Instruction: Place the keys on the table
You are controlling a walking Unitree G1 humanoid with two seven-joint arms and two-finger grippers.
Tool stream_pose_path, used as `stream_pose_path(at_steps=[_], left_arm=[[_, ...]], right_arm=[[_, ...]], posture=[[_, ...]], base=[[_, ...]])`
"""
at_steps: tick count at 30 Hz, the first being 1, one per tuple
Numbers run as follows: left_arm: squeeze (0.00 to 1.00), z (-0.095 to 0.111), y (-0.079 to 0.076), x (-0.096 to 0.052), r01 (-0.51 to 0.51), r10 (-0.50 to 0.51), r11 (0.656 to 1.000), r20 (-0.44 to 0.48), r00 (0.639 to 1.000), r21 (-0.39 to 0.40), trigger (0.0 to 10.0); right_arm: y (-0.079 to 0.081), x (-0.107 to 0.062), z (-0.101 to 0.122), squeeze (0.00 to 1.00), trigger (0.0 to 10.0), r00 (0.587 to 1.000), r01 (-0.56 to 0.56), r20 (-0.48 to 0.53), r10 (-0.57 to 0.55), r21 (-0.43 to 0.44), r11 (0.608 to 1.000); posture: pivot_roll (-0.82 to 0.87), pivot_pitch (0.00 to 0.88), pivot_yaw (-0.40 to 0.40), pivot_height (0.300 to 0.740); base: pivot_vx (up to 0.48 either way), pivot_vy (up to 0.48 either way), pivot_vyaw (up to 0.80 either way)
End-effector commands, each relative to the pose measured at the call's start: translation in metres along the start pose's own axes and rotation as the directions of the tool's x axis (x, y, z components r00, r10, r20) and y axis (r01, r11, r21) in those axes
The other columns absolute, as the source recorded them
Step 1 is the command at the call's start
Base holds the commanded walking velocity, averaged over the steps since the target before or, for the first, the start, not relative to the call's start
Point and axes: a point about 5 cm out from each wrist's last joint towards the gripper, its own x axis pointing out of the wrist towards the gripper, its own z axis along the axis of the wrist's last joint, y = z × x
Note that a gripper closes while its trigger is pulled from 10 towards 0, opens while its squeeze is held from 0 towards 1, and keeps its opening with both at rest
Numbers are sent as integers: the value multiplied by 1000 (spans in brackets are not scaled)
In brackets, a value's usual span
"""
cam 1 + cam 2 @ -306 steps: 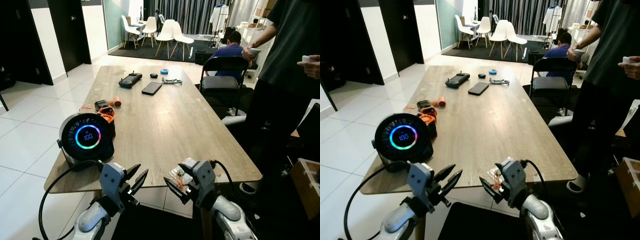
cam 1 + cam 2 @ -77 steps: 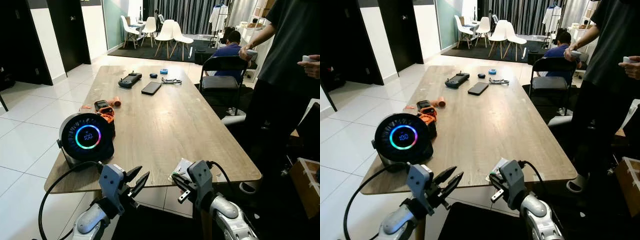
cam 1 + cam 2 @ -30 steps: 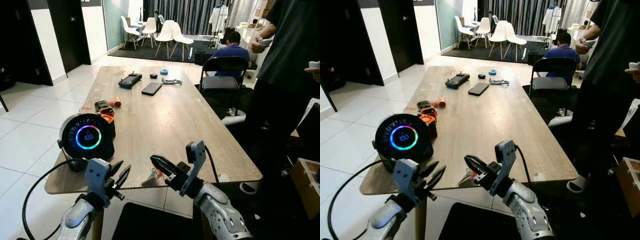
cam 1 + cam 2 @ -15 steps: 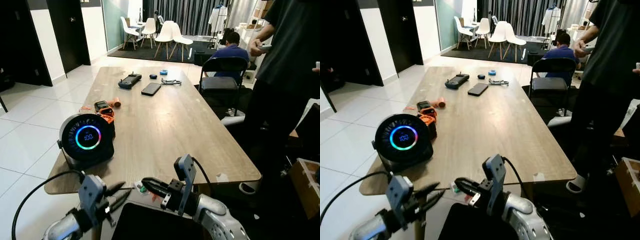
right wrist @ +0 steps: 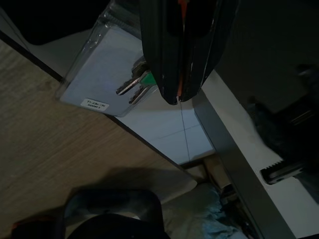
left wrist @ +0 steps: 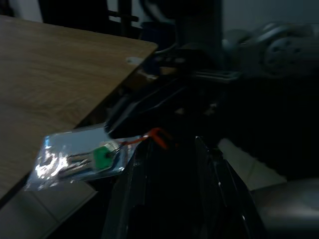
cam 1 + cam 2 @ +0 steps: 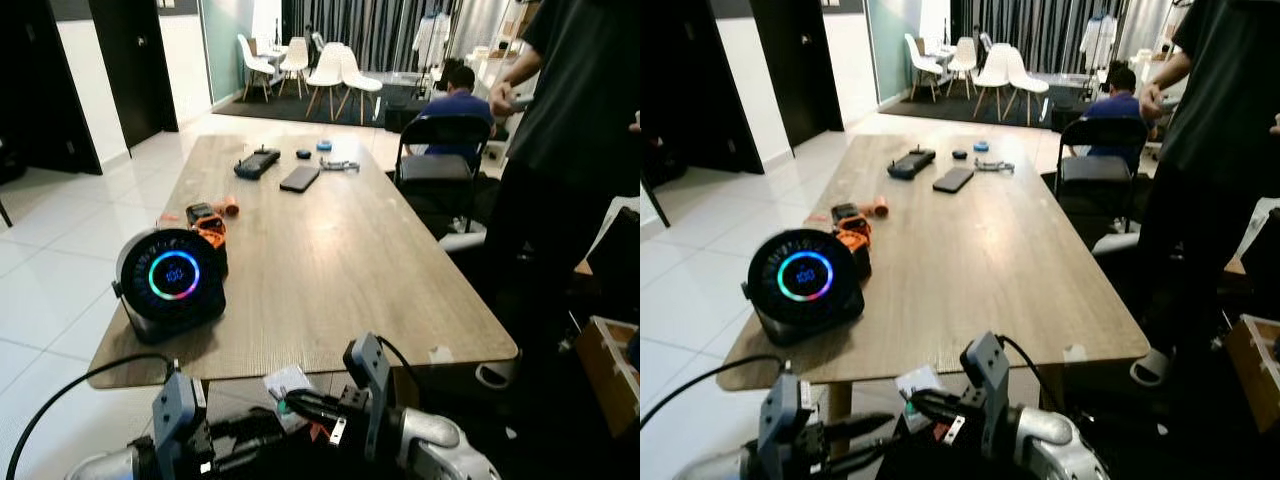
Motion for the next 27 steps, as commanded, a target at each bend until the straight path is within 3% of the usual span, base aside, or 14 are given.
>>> stream_pose_path(at_steps=[1,6,9,13,20,23,27], left_arm=[[0,4,-5,-4,53,-54,998,-31,998,-23,10000],[0,6,-10,-9,91,-94,995,-59,994,-45,10000],[0,8,-19,-12,136,-141,988,-73,987,-70,10000],[0,8,-22,-9,138,-143,988,-73,987,-70,10000],[0,-32,-23,-2,78,-79,997,-230,970,-15,10000],[0,-41,-20,-3,21,-18,1000,-241,970,13,10000],[0,-52,-20,-6,-45,36,999,-247,968,-29,10000]], right_arm=[[1,-4,-5,0,10000,999,-13,-31,13,9,1000],[7,-6,-9,0,10000,995,-74,-61,76,28,997],[22,-11,-16,0,10000,973,-194,-108,203,86,977],[25,-12,-23,0,10000,964,-212,-147,222,82,974],[14,-19,-67,0,10000,941,-76,-327,91,59,995],[10,-26,-81,0,10000,925,-14,-380,30,45,999],[5,-37,-97,0,10000,900,73,-434,-49,39,997]], posture=[[43,89,-31,740],[43,88,-30,740],[48,87,-30,740],[49,87,-30,740],[41,81,-25,740],[39,79,-24,740],[33,78,-25,740]], base=[[0,0,0],[0,0,0],[0,0,0],[0,0,0],[0,0,0],[0,0,0],[0,0,0]])
